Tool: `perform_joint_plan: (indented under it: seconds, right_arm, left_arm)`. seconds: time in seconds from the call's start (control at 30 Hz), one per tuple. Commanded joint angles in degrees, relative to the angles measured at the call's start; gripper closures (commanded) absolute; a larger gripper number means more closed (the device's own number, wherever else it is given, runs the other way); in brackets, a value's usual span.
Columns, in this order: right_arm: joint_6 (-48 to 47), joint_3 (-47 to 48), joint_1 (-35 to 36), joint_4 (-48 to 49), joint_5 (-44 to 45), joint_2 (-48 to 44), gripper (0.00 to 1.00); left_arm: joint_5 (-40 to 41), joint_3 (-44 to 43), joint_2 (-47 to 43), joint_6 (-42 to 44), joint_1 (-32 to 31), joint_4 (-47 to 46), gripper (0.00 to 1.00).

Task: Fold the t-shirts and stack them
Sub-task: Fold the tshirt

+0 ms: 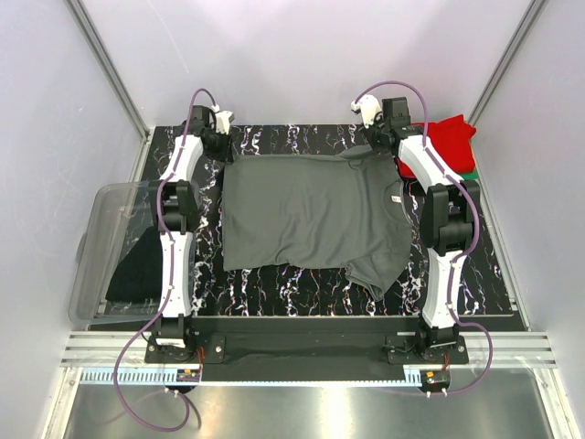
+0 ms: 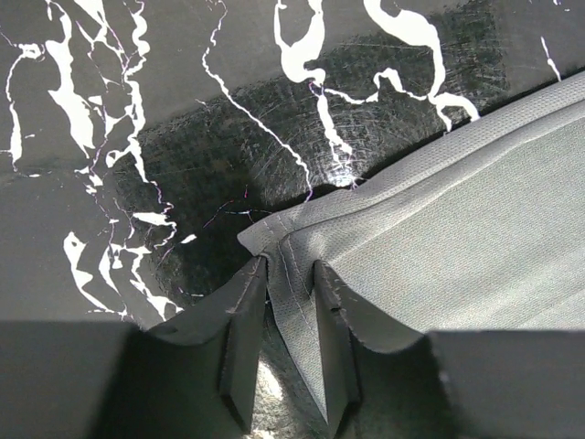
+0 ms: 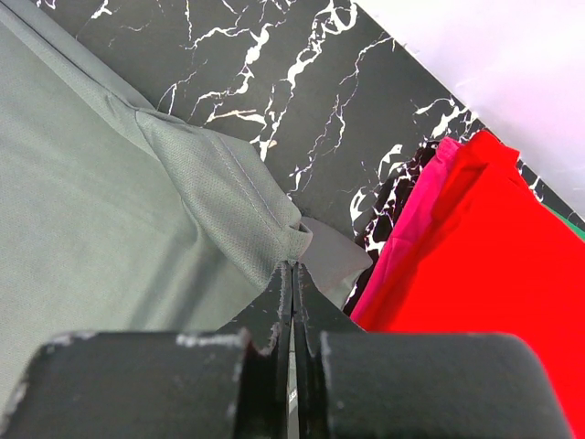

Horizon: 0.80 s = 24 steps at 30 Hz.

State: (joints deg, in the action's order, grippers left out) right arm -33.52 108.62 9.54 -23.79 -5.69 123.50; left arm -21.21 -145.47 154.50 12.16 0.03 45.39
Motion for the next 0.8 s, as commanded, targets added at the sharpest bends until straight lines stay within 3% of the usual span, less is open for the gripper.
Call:
perform_joint_plan:
  seconds: [0.0, 0.1, 0.13, 0.37, 0.77]
  right_arm:
    - [-1.02, 2.21, 0.57, -0.03, -0.90, -1.34, 1.00]
    - [-0.85, 3.00, 0.57, -0.11, -0.81, -0.90, 1.00]
    - [-0.85, 3.09, 0.57, -0.20, -0.90, -0.81, 1.00]
    - [-0.58, 2.74, 0.31, -0.03, 1.56, -0.28, 1.00]
    - [0.74, 5.73, -0.31, -0.11, 1.91, -0.71, 1.00]
  left_arm:
    - [-1.64, -1.66, 0.63, -1.00, -0.03, 0.23, 0.71]
    - [-0.59, -1.48, 0.54, -1.44, -0.12, -0.03, 0.81]
    - [-0.15, -1.22, 0.37, -1.61, -0.03, -0.03, 1.00]
    - [3.28, -0.17, -2.70, -0.22, -0.30, -1.97, 1.00]
    - [-2.08, 9.32, -13.95, 3.83, -1.79, -1.62, 1.00]
